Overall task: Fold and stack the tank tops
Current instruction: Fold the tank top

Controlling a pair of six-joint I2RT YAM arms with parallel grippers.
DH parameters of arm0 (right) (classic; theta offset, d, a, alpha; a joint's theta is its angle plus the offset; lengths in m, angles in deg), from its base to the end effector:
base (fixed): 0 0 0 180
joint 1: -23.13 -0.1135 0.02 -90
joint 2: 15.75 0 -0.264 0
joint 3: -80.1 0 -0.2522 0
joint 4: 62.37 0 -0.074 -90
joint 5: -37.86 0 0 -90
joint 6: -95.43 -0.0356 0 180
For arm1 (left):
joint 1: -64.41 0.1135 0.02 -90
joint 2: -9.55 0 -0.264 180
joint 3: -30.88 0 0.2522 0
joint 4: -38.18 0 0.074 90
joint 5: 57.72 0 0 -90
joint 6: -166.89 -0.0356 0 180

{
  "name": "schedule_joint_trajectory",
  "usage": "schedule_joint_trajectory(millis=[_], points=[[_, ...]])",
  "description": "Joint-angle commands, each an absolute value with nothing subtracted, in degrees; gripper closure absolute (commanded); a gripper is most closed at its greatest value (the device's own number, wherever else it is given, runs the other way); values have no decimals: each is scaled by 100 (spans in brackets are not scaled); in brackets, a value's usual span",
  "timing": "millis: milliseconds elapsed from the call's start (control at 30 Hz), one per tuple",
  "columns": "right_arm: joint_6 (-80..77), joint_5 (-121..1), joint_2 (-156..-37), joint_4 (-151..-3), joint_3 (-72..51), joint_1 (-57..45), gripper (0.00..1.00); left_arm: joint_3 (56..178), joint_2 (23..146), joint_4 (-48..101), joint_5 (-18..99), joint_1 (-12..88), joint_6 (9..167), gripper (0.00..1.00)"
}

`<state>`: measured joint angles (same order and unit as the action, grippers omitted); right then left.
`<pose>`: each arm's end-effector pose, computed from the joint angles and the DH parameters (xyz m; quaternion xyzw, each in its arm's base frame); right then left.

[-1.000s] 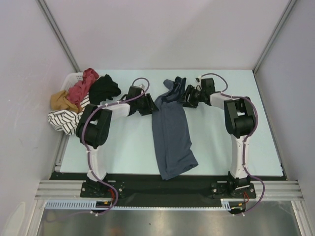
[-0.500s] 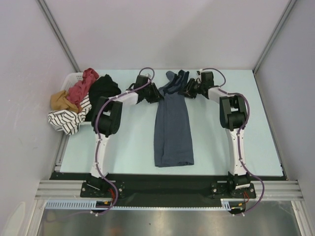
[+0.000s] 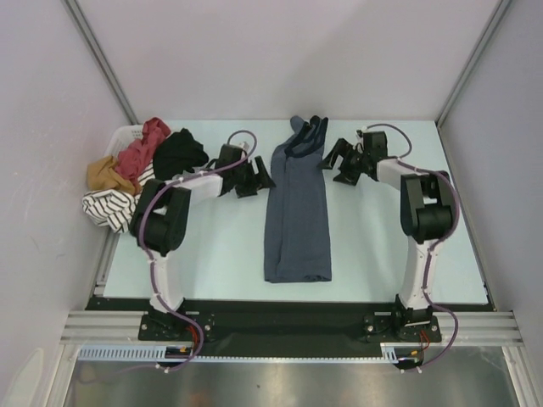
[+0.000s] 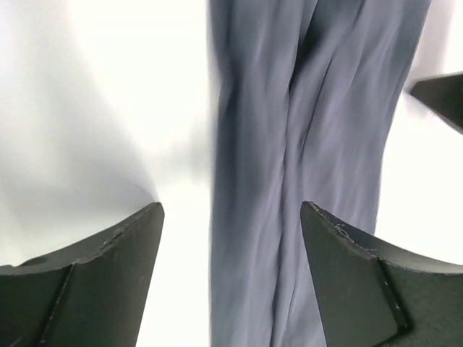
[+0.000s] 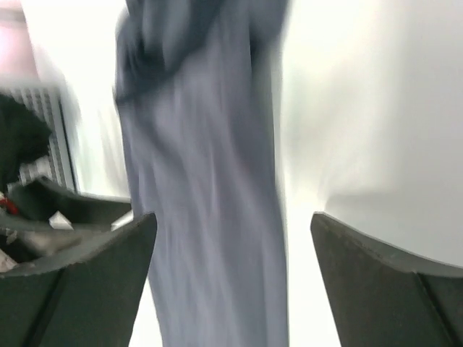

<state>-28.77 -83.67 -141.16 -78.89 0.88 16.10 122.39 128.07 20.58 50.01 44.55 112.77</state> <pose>0.4749 0.0773 0.1549 0.0966 0.8781 0.3716 0.2854 0.4173 -0.1622 0.1551 -0.0681 0.9109 -0.3039 0.2705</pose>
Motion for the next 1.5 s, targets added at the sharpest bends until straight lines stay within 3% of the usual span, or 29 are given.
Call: schedule_joint_trajectory(millis=[0, 233, 400, 633, 1033, 1233, 1300, 1333, 1433, 1467], points=[[-2666, -8037, -12785, -7885, -1069, 1487, 5, 11052, 11707, 2196, 4836, 4420, 11011, 18], [-2226, -6753, -10411, -8895, -3408, 969, 32, 8834, 9564, 2030, 4353, 3849, 11248, 19], [-2418, -6156, -8883, -9789, -4525, 206, 36, 7885, 8682, 1739, 4273, 3172, 11451, 21], [-3245, -5890, -7755, -10320, -5378, -753, 33, 7172, 7847, 1422, 4089, 2346, 11959, 23], [-3983, -5812, -8246, -9661, -5775, -1633, 40, 6450, 8091, 2415, 4581, 1906, 12611, 31], [-4072, -5794, -8282, -9608, -5766, -1800, 55, 6450, 8303, 2644, 4652, 1818, 12690, 46], [-4080, -5794, -8264, -9617, -5775, -1844, 66, 6406, 8303, 2644, 4608, 1783, 12716, 48], [-4089, -5803, -8255, -9626, -5784, -1871, 69, 6406, 8320, 2644, 4581, 1774, 12725, 55], [-4098, -5847, -8255, -9617, -5784, -1906, 81, 6406, 8382, 2662, 4503, 1748, 12743, 64], [-4089, -5881, -8255, -9617, -5775, -1915, 90, 6397, 8391, 2671, 4485, 1739, 12743, 69]])
